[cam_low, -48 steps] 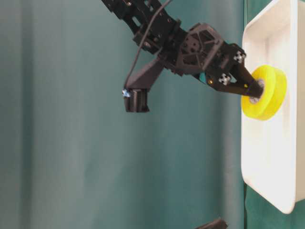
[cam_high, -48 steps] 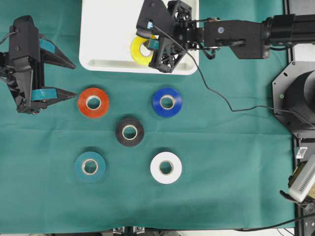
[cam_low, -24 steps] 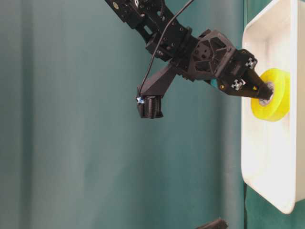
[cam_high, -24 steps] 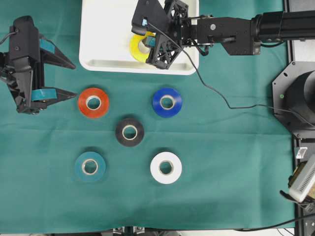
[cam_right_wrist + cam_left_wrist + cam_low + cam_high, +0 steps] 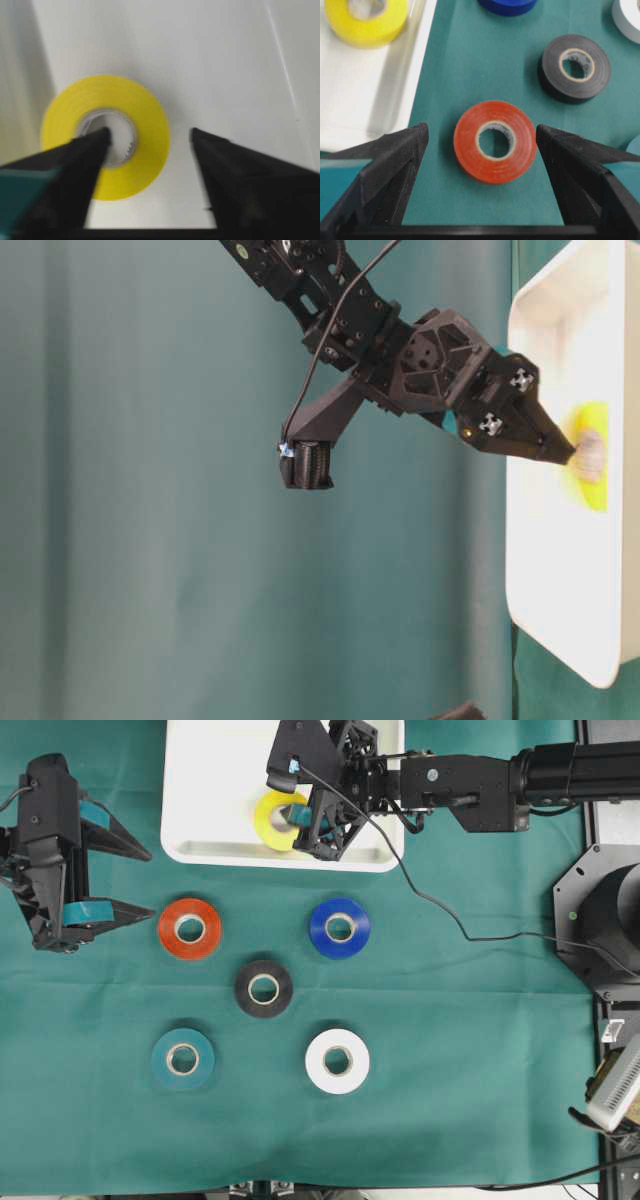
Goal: Put the tape alternately from left to right into the white case.
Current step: 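Carry the yellow tape to the white tray and release it, then raise the right gripper out of the tray and move it over the blue tape, then move the left gripper down over the teal tape roll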
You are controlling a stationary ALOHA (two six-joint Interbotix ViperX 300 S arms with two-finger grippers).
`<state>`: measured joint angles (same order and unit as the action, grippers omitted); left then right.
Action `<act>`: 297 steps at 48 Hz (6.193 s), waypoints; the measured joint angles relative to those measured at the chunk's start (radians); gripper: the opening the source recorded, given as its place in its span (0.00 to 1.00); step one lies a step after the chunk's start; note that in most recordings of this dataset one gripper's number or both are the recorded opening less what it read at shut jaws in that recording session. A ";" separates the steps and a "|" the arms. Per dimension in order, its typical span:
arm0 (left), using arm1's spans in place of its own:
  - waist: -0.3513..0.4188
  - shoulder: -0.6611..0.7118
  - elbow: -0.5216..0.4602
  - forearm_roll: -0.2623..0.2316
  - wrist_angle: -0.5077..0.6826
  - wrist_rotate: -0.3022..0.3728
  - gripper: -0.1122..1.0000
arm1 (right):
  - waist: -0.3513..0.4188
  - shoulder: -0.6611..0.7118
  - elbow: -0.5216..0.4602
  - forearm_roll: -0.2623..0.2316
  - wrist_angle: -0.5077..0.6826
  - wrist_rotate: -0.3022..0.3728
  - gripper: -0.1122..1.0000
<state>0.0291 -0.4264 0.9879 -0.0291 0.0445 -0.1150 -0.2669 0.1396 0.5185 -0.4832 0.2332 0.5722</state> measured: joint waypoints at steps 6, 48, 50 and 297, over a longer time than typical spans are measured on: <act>0.000 0.000 0.002 0.002 0.000 0.000 0.77 | 0.000 0.000 0.000 -0.006 -0.005 0.000 0.83; 0.000 0.000 0.002 0.000 0.000 0.000 0.77 | 0.069 -0.055 0.032 -0.009 -0.017 0.000 0.83; 0.000 0.000 0.002 0.002 0.000 -0.002 0.77 | 0.077 -0.067 0.038 -0.008 -0.018 0.000 0.83; -0.365 0.433 -0.206 0.000 -0.009 -0.077 0.77 | 0.359 -0.314 0.339 -0.009 -0.365 0.011 0.83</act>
<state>-0.3359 0.0061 0.7823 -0.0291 0.0353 -0.1917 0.0920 -0.1749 0.8575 -0.4924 -0.1319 0.5829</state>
